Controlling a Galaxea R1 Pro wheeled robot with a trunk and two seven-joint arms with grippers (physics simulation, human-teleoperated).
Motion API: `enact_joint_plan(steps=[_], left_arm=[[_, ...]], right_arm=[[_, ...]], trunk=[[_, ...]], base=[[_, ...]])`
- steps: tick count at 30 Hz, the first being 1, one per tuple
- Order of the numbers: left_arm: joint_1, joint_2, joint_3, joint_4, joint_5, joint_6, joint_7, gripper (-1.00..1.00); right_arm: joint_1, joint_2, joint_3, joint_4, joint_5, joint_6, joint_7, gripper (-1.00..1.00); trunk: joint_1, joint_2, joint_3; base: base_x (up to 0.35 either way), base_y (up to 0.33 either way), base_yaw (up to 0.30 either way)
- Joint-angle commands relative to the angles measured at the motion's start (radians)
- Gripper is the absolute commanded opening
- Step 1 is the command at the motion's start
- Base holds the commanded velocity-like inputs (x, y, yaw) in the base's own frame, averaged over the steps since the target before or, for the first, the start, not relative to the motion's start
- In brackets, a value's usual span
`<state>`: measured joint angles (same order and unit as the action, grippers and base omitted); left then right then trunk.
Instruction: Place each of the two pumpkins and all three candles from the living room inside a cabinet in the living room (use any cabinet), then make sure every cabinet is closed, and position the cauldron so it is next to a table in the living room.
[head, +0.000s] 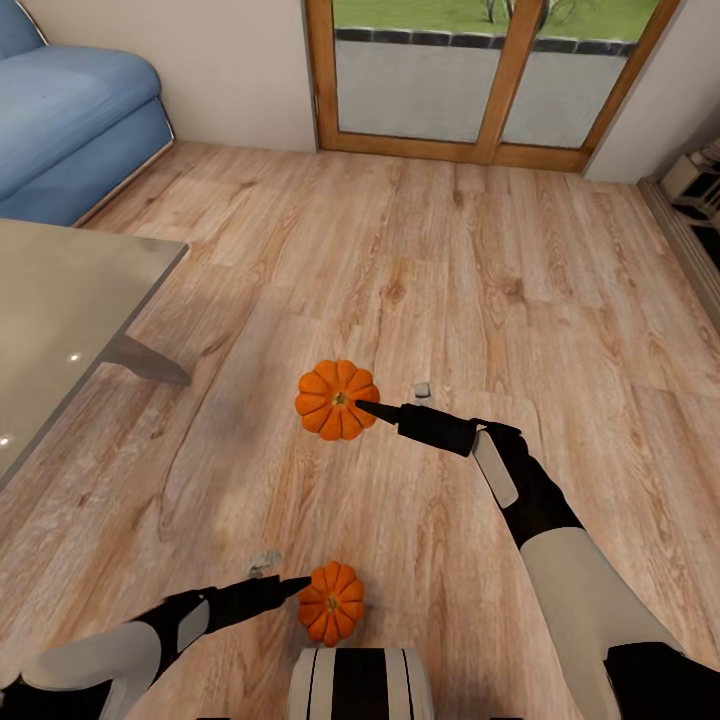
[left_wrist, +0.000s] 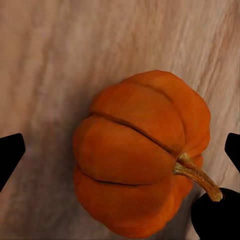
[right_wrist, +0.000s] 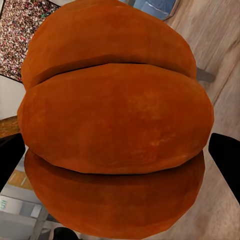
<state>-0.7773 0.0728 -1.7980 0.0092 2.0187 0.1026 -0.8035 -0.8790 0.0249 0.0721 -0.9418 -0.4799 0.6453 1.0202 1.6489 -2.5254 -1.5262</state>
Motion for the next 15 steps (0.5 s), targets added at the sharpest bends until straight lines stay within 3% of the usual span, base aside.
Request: enact_joint_plan(steps=[1,5,15], left_arm=[[0.0,-0.005,0.0,0.0,0.0,0.001,0.012,1.0],[0.001,-0.034,0.0,0.0,0.0,0.001,0.07,1.0],[0.002,-0.04,0.0,0.002,0.0,0.001,0.081,1.0]], right_arm=[[0.0,0.0,0.0,0.0,-0.001,0.0,0.0,-1.0],[0.0,0.0,0.0,0.0,-0.001,0.0,0.0,-1.0],[0.0,0.0,0.0,0.0,-0.002,0.0,0.0,-1.0]], trunk=[[0.0,0.0,0.0],[0.0,0.0,0.0],[0.0,0.0,0.0]], base=[[0.0,0.0,0.0],[0.0,0.0,0.0],[0.0,0.0,0.0]])
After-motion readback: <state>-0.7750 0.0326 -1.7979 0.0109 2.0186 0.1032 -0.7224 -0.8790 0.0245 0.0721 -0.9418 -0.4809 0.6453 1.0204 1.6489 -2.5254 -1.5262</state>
